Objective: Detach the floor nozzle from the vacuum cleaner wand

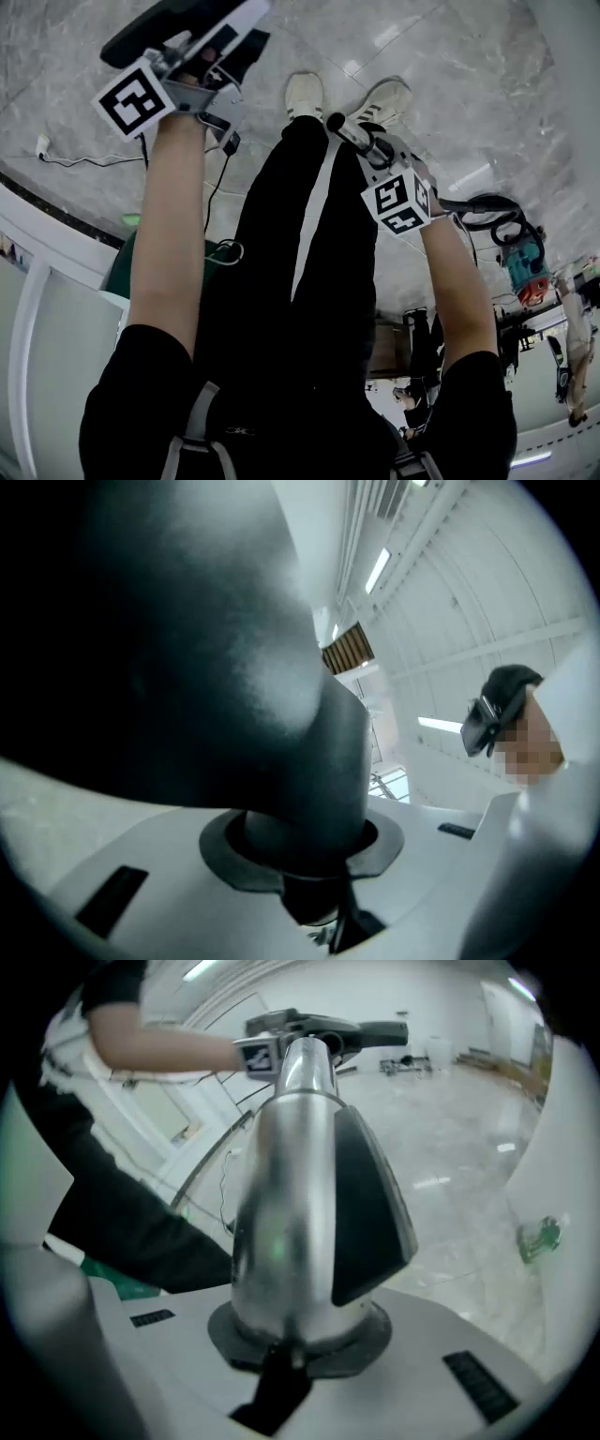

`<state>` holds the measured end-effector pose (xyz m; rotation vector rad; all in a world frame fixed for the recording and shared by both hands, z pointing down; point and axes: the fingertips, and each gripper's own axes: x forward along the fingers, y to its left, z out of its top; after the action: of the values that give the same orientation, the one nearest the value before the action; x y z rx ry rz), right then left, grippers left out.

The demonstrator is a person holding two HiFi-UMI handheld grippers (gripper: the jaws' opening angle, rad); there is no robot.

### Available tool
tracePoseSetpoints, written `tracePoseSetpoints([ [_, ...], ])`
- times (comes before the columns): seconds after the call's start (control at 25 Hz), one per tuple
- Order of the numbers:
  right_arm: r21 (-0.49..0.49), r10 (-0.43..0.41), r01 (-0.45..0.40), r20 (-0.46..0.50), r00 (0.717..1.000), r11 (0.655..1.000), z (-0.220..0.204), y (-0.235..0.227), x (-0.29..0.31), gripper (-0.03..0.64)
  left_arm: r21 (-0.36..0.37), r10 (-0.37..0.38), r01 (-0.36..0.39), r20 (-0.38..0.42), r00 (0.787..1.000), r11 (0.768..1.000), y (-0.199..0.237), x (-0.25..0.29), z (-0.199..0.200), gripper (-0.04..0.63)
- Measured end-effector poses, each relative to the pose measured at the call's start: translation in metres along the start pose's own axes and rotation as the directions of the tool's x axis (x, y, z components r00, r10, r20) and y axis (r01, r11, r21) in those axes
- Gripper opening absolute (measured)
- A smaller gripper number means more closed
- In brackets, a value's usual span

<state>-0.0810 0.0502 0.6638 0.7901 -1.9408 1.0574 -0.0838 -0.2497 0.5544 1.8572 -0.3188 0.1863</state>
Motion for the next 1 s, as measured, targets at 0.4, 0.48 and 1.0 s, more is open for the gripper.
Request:
tracePoseSetpoints([
  [0.4,0.139,-0.104,0.092,0.079,0.991,0.986,-0.015,-0.035,-0.019,0.055,0.169,0.093,-0.071,-0.125,0.988,0.983,-0.016,0.017,-0.009,0.123],
  [0.48,0.072,-0.150,0.147,0.042,0.988,0.987,-0.015,-0.041,-0.013,0.055,0.190,0.076,-0.044,-0.165,0.983,0.981,-0.028,0.029,-0.025,0.123],
  [1.0,0.077,-0.122,0.118,0.045,0.992,0.990,-0.011,-0.052,-0.044,0.055,0.000,0.102,-0.103,-0.102,0.989,0.995,-0.052,0.055,-0.051,0.123],
])
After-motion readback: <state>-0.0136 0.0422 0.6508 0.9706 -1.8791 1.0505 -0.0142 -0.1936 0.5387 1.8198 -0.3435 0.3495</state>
